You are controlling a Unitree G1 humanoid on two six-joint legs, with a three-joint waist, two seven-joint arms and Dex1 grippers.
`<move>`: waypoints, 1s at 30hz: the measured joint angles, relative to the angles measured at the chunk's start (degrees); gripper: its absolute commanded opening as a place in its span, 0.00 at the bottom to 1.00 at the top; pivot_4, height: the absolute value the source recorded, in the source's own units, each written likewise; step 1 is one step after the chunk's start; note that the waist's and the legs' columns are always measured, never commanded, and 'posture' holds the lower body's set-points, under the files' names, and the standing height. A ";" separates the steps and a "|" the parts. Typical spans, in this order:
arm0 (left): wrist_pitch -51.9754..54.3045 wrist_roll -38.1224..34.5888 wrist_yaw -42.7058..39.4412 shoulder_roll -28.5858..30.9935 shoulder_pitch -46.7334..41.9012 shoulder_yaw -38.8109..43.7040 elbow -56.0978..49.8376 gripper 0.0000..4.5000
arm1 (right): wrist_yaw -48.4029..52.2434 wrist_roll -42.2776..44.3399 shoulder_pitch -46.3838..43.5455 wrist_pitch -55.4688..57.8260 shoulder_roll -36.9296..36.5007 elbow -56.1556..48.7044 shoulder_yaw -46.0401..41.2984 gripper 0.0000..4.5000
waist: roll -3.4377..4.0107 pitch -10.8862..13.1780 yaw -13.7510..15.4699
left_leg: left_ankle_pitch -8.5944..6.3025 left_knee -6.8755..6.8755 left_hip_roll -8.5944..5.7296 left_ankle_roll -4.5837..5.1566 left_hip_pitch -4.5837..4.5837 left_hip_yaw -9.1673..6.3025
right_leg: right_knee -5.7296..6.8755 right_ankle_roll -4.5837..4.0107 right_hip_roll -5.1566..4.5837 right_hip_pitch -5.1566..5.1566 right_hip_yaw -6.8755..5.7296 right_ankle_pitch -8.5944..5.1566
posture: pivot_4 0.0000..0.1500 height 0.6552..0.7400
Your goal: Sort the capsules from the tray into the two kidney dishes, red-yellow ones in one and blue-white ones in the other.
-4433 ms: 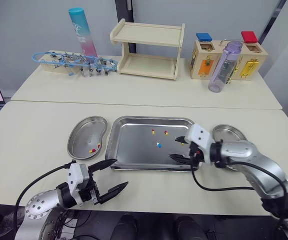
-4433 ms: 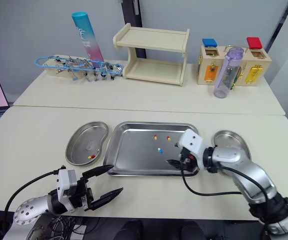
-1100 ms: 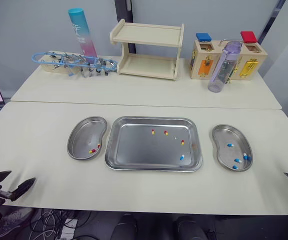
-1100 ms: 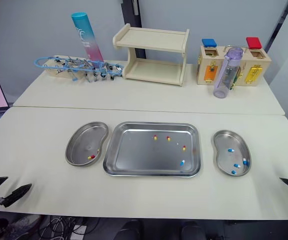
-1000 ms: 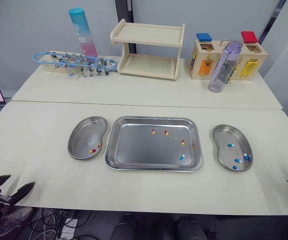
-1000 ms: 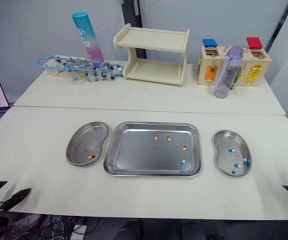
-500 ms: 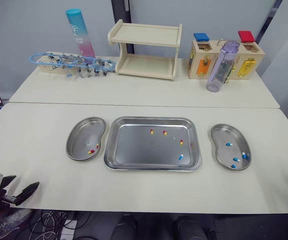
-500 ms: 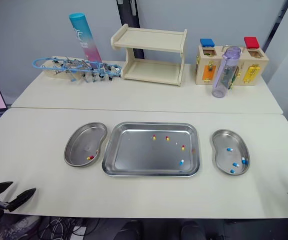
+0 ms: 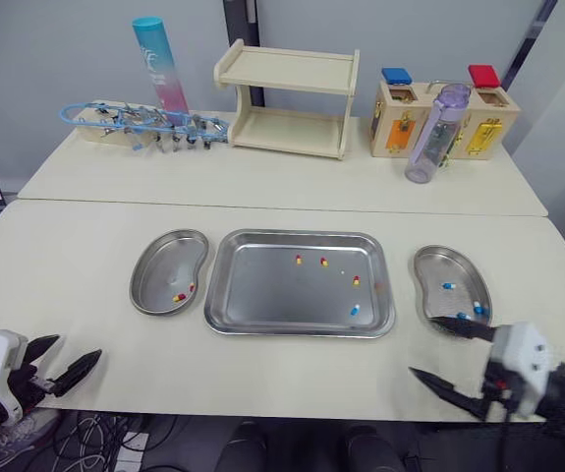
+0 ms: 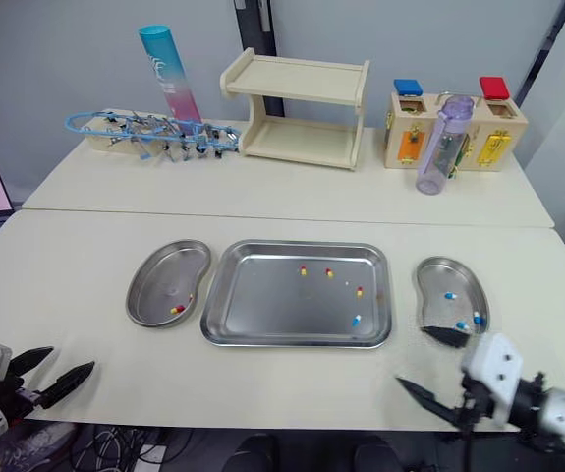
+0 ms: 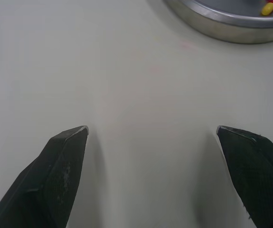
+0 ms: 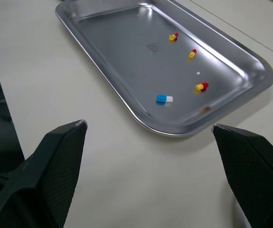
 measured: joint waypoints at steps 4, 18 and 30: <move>-0.72 -1.16 -3.51 0.13 0.14 -1.77 -7.17 1.00 | -5.26 -5.08 -4.49 -1.90 4.03 2.20 7.05 0.99 | -0.01 -0.02 0.19 | 0.00 0.00 -0.02 -0.01 0.01 0.02 | -0.01 0.00 -0.02 0.00 0.02 0.00 | 1.00 1.00; 11.46 -0.97 -4.79 0.93 -30.12 -29.43 -19.38 0.96 | -10.06 -7.09 -6.45 -2.20 6.03 3.93 14.06 1.00 | 0.08 -0.02 -0.05 | 0.01 0.03 -0.06 0.01 0.01 -0.10 | 0.11 0.01 0.04 0.04 -0.07 0.01 | 1.00 1.00; -0.97 13.49 -10.67 -15.19 -61.38 -48.03 18.23 0.80 | -14.28 -8.82 -7.30 0.92 6.99 2.42 18.76 1.00 | 0.09 -0.03 -0.31 | 0.02 0.18 -0.14 0.02 -0.09 -0.16 | 0.12 0.02 0.03 0.00 -0.13 0.01 | 1.00 1.00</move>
